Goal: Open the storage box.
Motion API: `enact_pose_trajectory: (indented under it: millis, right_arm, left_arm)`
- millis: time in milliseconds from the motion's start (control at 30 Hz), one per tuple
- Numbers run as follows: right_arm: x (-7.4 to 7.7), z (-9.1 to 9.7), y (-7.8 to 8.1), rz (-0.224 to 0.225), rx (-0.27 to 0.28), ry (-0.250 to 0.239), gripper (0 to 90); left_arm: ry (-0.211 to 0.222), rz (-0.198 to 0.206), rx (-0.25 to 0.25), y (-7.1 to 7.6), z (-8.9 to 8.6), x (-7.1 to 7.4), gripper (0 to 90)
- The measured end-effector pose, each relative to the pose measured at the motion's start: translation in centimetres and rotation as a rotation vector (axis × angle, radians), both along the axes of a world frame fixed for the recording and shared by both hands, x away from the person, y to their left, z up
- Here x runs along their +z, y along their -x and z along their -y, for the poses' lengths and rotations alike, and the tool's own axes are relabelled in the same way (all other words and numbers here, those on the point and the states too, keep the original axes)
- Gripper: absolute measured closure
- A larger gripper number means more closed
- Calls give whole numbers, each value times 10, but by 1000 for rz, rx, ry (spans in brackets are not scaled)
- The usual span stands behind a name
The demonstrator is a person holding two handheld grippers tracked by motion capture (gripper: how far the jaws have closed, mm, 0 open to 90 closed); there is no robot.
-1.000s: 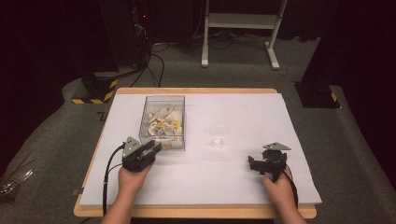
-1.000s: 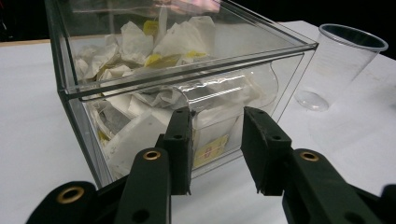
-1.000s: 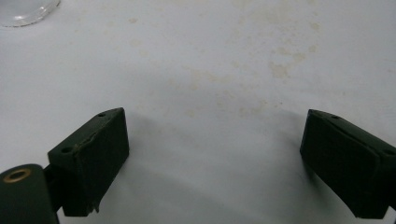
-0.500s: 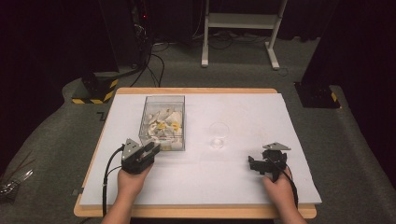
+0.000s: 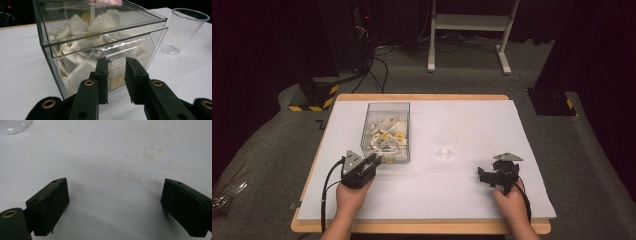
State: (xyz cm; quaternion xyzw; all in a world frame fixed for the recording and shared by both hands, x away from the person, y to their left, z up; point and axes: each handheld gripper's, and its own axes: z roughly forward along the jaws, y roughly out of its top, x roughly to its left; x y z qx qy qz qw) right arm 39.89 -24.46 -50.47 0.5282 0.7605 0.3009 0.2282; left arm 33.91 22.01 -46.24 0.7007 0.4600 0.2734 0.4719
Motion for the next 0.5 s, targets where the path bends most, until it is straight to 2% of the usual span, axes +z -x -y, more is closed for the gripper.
enact_pose_trajectory:
  millis: [500]
  right_arm:
    - [0, 0, 0, -1, -1, -1, 81]
  left_arm:
    - [-21, 6, 17, 6, -1, 2, 784]
